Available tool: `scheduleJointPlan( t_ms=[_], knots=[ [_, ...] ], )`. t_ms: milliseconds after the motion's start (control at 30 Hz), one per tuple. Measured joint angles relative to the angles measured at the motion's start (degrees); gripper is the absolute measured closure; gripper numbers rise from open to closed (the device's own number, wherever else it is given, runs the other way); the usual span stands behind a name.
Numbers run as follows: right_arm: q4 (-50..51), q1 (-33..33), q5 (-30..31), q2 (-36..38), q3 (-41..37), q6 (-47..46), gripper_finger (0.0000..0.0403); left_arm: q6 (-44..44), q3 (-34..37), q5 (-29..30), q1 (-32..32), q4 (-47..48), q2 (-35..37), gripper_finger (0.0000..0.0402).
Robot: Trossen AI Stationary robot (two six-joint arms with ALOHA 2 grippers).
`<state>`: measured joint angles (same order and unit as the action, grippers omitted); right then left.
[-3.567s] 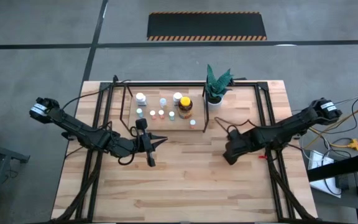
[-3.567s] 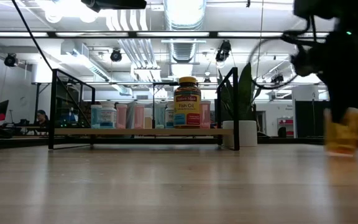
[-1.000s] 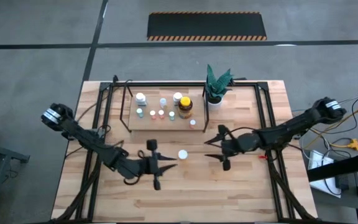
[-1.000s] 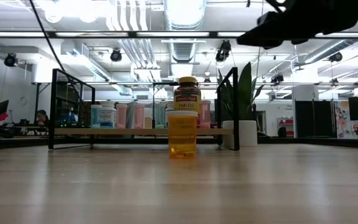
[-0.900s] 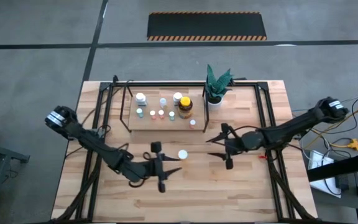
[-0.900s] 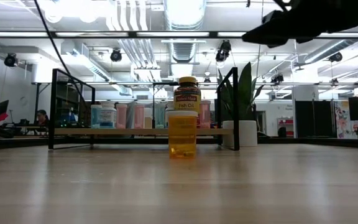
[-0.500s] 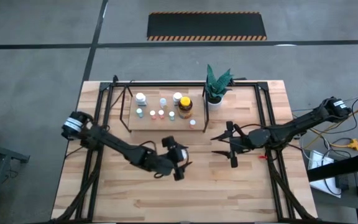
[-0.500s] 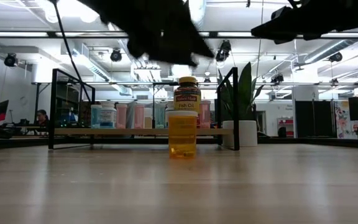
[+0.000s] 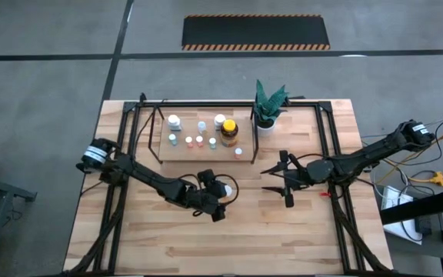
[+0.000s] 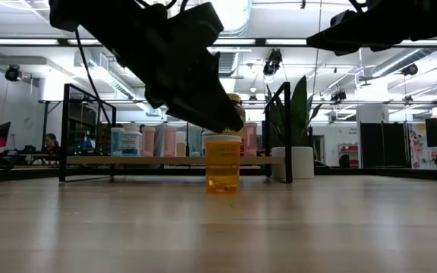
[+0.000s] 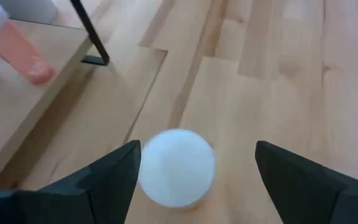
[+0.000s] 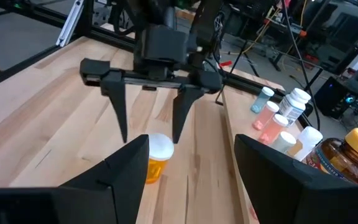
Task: Pick and place medicine bottles onto shelf by color
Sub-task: Put the orange medicine bottle on the shelf
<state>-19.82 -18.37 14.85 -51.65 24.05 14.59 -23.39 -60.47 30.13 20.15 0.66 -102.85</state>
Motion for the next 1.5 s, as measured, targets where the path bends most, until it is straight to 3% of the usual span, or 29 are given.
scheduleJointPlan(
  t_ms=[433,900,1100,1300,1500],
  knots=[
    [0.11,0.00,0.06,-0.01,-0.31,-1.09,0.0177,-0.31,1.74,2.54,-0.32,-1.66,-2.10,0.0110],
    [0.07,0.00,0.17,-0.05,-0.48,-1.09,0.0177,-0.55,1.58,2.52,-0.31,-2.72,-2.54,0.0209],
    [0.07,0.00,0.17,-0.05,-0.48,-1.40,0.0177,-1.81,1.29,2.58,-0.27,-1.23,-1.69,0.0216],
    [0.25,0.00,0.19,-0.05,-0.63,-1.68,0.0177,-8.64,1.23,7.75,-0.23,14.15,6.44,0.0214],
    [0.24,0.00,0.17,-0.05,-0.66,-1.73,0.0177,-30.70,1.92,20.00,-0.41,40.26,18.37,0.0214]
  ],
)
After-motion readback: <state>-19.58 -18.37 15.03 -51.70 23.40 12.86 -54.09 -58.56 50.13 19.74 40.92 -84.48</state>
